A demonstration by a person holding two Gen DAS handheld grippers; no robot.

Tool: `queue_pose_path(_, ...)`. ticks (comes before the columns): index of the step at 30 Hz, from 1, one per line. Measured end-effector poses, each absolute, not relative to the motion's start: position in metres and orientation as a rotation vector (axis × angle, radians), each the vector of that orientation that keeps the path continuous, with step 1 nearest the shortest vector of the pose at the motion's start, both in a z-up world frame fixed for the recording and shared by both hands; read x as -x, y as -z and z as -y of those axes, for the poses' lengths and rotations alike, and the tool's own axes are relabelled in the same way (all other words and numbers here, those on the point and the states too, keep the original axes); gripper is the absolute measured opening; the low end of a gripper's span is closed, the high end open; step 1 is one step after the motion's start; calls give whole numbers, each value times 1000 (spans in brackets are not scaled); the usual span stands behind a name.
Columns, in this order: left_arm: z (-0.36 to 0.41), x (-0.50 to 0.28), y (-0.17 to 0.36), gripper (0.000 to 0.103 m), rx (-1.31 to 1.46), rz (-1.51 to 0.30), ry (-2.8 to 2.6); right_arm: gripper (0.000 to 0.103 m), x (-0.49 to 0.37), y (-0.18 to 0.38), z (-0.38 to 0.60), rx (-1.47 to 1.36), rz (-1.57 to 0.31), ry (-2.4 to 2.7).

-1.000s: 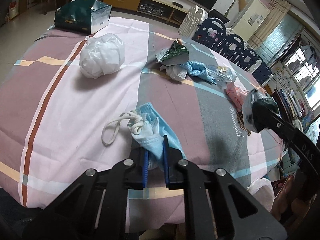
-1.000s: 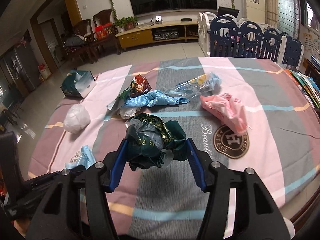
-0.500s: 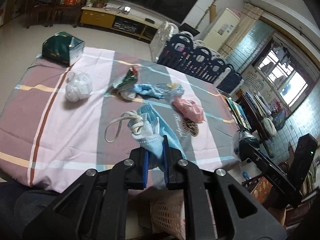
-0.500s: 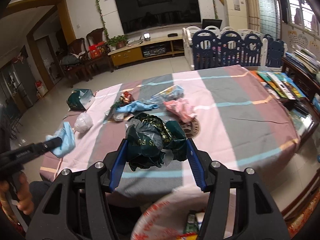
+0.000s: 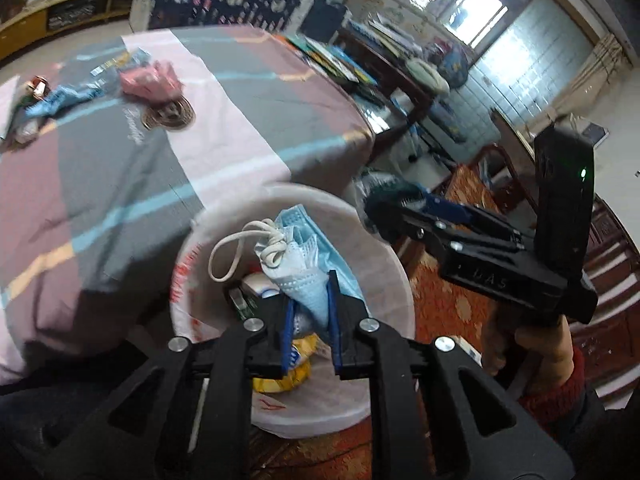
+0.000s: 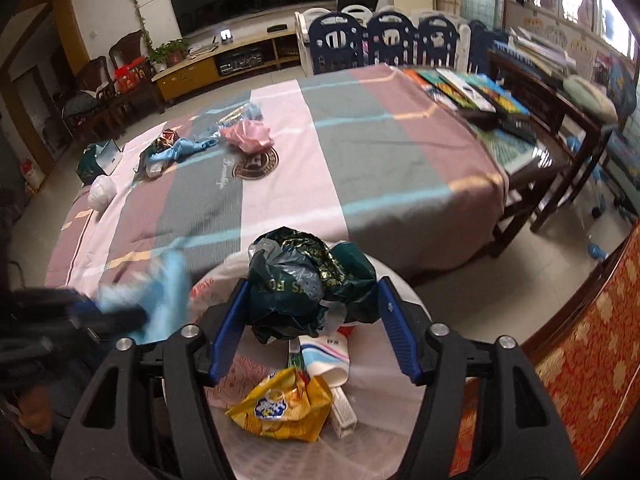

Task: Collect trash
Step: 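Carry the mask and green wrapper to the wastebasket and drop them, then move both tools back to the table and grasp the white plastic bag with the right tool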

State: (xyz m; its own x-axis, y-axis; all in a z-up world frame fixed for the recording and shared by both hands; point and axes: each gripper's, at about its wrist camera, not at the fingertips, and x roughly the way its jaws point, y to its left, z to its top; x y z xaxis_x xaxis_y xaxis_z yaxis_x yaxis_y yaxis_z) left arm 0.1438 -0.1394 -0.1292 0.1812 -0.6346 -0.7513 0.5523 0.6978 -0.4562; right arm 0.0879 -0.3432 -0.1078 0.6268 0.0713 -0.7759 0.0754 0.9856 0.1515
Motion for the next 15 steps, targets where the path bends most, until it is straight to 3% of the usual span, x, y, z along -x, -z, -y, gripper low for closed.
queue_pose_path(1, 147, -142, 139, 31, 74, -1147, 852, 74, -85, 108, 347, -203, -885, 11)
queue_pose_path(2, 151, -141, 145, 52, 58, -1174, 851, 79, -83, 107, 351, -227, -872, 20)
queue_pose_path(5, 145, -141, 146, 74, 49, -1144, 813, 83, -82, 98, 358, -301, -831, 24)
queue_pose_path(8, 122, -149, 141, 84, 98, -1113, 748, 85, -85, 90, 359, -327, -798, 40)
queue_pose_path(15, 18, -169, 120, 84, 148, -938, 341, 89, -109, 87, 323, -319, -792, -9)
